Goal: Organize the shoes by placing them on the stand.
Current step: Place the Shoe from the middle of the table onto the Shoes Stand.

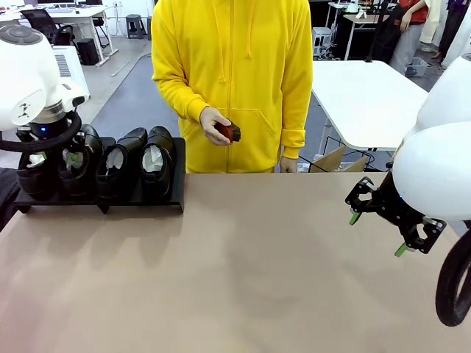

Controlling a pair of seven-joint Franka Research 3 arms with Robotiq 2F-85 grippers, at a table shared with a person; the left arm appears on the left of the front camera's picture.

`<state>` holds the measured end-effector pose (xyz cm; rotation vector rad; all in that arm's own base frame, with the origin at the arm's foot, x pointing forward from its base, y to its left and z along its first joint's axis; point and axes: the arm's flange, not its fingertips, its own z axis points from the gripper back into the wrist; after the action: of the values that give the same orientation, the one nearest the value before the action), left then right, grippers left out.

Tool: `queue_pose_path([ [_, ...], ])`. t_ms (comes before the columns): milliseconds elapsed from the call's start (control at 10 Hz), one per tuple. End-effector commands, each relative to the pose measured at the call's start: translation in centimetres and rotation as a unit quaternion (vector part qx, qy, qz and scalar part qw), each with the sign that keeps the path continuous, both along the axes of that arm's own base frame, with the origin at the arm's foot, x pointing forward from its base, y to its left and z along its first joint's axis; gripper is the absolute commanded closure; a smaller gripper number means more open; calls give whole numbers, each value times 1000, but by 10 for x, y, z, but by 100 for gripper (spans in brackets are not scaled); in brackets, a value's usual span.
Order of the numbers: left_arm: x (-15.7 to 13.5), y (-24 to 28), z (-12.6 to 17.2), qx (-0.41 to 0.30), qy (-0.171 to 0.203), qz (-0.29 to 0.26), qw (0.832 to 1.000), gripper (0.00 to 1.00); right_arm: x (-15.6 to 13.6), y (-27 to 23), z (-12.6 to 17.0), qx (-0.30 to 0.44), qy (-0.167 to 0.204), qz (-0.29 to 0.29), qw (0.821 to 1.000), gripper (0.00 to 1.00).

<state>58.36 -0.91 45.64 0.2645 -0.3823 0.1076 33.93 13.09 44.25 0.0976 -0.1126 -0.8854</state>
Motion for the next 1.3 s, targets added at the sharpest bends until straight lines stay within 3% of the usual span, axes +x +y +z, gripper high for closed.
queue_pose_path([
  [0, -29, -12, 10, 10, -5, 4, 1000, 0, 2, -1, 2, -1, -6, 10, 1000, 0],
  [300, -68, -18, 22, 4, -23, 43, 999, 0, 2, -1, 2, -1, -6, 10, 1000, 0],
  [400, -35, -16, 19, 0, -7, -1, 1000, 0, 2, -1, 2, -1, -6, 10, 1000, 0],
  [1200, -35, -16, 19, 0, -7, -1, 1000, 0, 2, -1, 2, -1, -6, 10, 1000, 0],
])
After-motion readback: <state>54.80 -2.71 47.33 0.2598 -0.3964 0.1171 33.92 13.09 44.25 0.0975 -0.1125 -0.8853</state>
